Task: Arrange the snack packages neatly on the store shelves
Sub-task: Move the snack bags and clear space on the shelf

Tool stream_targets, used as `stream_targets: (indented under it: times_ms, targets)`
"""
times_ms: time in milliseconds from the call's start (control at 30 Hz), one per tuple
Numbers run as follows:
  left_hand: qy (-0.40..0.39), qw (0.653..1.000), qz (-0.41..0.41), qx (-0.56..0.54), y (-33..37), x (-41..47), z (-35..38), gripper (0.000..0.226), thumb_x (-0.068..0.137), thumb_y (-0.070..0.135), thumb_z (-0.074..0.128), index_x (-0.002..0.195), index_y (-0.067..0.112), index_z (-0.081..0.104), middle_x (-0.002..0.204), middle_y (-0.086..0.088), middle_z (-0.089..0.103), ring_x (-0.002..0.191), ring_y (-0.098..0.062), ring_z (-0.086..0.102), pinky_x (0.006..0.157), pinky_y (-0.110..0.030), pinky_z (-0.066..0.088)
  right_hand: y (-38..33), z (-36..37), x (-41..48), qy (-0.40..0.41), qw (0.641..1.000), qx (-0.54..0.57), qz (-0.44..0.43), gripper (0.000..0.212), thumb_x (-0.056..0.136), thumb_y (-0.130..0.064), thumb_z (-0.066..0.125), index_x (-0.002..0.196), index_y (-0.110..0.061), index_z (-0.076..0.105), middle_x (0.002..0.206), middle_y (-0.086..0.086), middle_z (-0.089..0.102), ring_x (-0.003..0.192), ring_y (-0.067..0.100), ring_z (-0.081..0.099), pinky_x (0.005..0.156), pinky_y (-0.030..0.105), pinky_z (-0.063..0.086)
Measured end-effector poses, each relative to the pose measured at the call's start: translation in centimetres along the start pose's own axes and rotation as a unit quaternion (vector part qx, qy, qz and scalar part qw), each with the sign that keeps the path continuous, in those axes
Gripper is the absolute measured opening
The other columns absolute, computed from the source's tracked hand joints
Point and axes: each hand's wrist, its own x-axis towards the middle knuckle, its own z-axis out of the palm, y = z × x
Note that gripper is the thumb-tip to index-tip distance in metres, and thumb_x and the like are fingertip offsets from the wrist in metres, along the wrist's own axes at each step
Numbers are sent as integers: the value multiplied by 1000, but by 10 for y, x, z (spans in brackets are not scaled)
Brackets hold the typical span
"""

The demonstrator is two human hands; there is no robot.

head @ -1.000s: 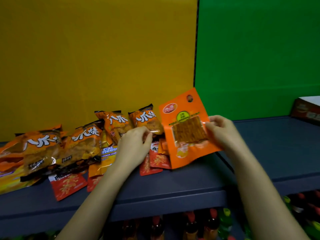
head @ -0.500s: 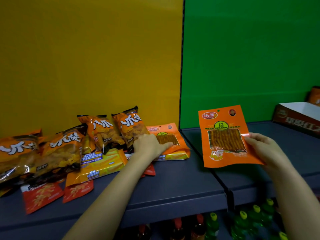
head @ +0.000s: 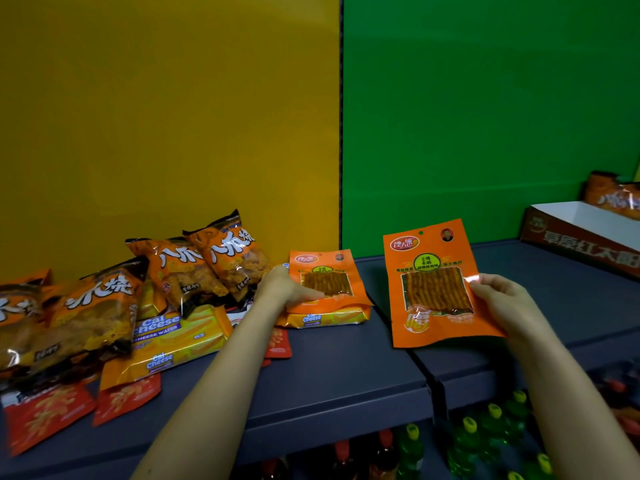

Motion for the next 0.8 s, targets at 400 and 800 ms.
stream_targets:
  times_ms: [400, 800]
  targets:
    - [-58, 970, 20, -234, 4, 3, -5, 66, 67, 16, 82, 124, 0, 53, 121, -12, 59, 113, -32, 57, 94, -34, 47, 7, -6, -17, 36, 999, 19, 1, 15, 97, -13, 47, 107, -10, 57, 78, 6, 60, 61, 18, 55, 49, 27, 45]
    - [-261, 845, -29, -467, 37, -27, 26, 18, 90, -11, 45, 78, -5, 56, 49, -12, 66, 40, -16, 65, 41, -25, 54, 24, -70, -29, 88, 994, 69, 0, 13, 96, -11, 48, 104, -9, 58, 71, 8, 60, 32, 5, 55, 32, 16, 43]
